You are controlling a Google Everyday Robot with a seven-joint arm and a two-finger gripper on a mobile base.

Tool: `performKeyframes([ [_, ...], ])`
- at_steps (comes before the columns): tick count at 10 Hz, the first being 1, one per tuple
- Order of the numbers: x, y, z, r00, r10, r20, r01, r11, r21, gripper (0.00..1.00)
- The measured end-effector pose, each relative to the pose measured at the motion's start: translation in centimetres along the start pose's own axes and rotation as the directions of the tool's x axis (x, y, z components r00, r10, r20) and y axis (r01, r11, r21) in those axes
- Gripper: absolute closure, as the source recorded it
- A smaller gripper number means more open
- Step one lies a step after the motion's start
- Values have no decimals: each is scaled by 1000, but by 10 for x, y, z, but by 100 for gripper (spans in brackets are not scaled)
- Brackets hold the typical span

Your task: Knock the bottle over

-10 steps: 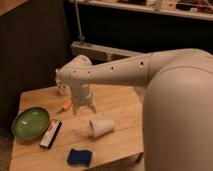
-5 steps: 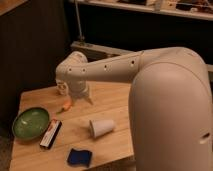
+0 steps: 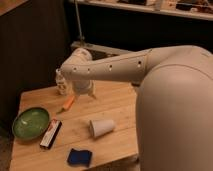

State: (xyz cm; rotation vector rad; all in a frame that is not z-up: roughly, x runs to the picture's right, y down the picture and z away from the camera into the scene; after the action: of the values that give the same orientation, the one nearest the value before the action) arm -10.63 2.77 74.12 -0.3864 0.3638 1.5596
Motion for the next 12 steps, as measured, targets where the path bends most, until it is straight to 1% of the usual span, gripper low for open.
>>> performKeyframes([
  [2,-11,-1,1,999,12,33,-11,1000,-20,35],
  [3,-20,-3,3,997,34,71,-31,999,-35,35],
  [4,-26,-3,6,995,45,90,-41,998,-45,35],
  [6,-39,-2,11,991,54,119,-47,997,-62,35],
  [7,-53,2,15,990,54,132,-45,996,-75,35],
  [9,-73,2,21,989,49,137,-37,995,-89,35],
  [11,-99,0,26,989,50,143,-34,993,-109,35],
  [12,-106,-1,28,988,52,144,-35,993,-115,35],
])
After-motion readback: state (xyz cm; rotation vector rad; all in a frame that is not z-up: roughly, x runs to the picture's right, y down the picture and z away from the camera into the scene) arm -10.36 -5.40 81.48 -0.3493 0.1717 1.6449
